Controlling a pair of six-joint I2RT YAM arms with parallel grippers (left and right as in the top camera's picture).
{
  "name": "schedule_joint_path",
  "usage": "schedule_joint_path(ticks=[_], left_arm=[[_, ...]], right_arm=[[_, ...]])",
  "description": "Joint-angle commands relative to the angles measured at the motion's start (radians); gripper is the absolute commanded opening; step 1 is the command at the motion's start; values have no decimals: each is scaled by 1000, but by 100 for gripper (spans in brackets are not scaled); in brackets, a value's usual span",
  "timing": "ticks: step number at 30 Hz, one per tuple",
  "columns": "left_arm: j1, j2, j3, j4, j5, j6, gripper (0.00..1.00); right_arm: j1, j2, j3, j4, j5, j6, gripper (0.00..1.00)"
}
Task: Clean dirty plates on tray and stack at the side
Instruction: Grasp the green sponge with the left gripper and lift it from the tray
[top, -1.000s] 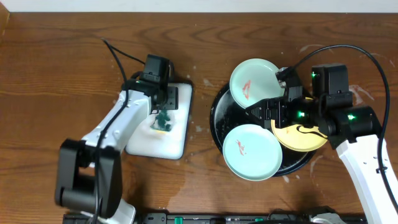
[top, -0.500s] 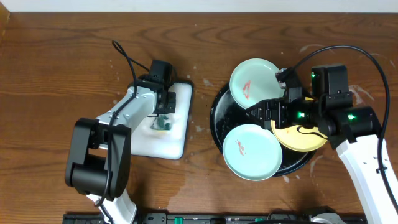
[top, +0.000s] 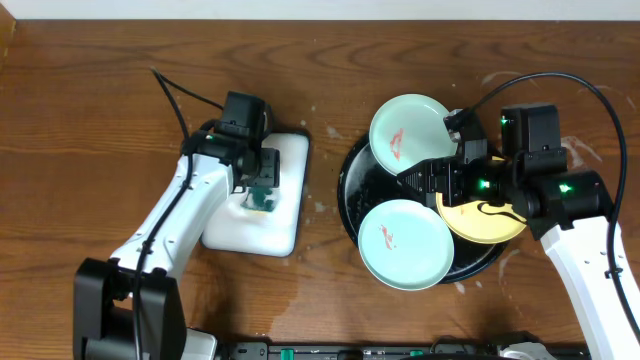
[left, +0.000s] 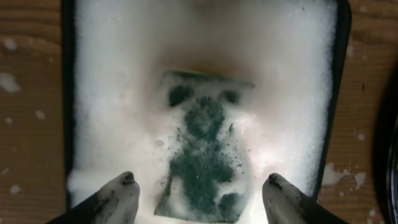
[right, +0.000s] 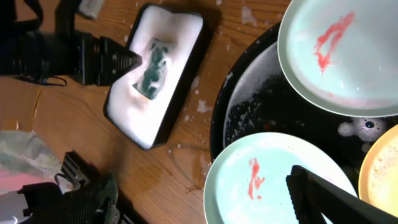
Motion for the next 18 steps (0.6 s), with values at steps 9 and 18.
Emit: schedule_joint_path(ticks=[9,18], left_arm=[[-1,215,-103,127,19,-5,26],[0,178,-17,31,15,-1,8]], right_arm=[[12,-11,18,3,6,-14,80],[12,-11,18,3,6,-15,76]])
